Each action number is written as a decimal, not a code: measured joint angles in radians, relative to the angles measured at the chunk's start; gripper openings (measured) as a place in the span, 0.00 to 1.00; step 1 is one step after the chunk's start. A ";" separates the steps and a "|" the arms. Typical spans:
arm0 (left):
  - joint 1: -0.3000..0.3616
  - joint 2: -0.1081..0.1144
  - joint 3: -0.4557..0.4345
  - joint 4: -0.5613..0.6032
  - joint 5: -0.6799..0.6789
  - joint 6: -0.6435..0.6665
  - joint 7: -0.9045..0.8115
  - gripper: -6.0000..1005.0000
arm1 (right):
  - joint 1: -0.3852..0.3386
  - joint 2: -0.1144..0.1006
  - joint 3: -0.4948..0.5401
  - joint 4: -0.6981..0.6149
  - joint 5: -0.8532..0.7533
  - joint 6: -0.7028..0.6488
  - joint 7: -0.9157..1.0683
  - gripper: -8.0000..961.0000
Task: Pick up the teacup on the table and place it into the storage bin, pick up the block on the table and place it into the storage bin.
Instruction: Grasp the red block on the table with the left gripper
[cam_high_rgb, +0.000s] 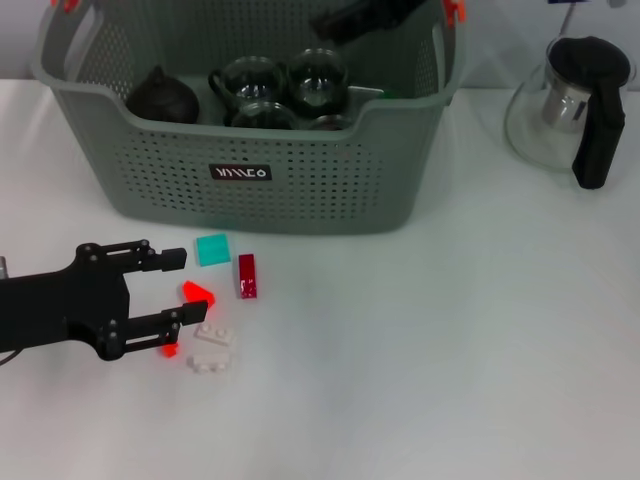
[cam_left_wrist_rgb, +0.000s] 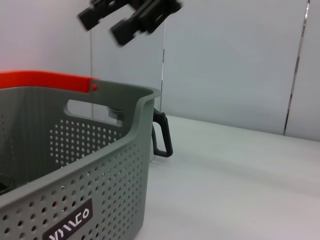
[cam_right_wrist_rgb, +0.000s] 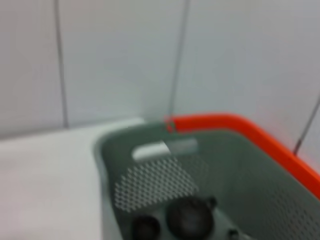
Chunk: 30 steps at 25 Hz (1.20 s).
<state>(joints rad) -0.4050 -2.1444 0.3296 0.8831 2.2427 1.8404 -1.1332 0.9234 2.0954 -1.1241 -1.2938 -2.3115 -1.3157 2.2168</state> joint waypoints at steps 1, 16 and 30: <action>0.000 0.000 0.000 0.001 0.000 0.001 0.000 0.65 | -0.018 -0.001 0.001 -0.023 0.027 -0.011 -0.001 0.98; 0.003 0.014 -0.010 0.076 0.064 0.003 -0.009 0.65 | -0.477 0.003 -0.026 -0.184 0.538 -0.279 -0.323 0.98; -0.028 -0.011 0.256 0.323 0.213 -0.068 -0.283 0.65 | -0.408 -0.001 -0.081 0.099 0.431 -0.378 -0.326 0.98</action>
<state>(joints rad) -0.4330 -2.1559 0.5856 1.2059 2.4554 1.7723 -1.4158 0.5157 2.0948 -1.2046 -1.1951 -1.8807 -1.6938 1.8913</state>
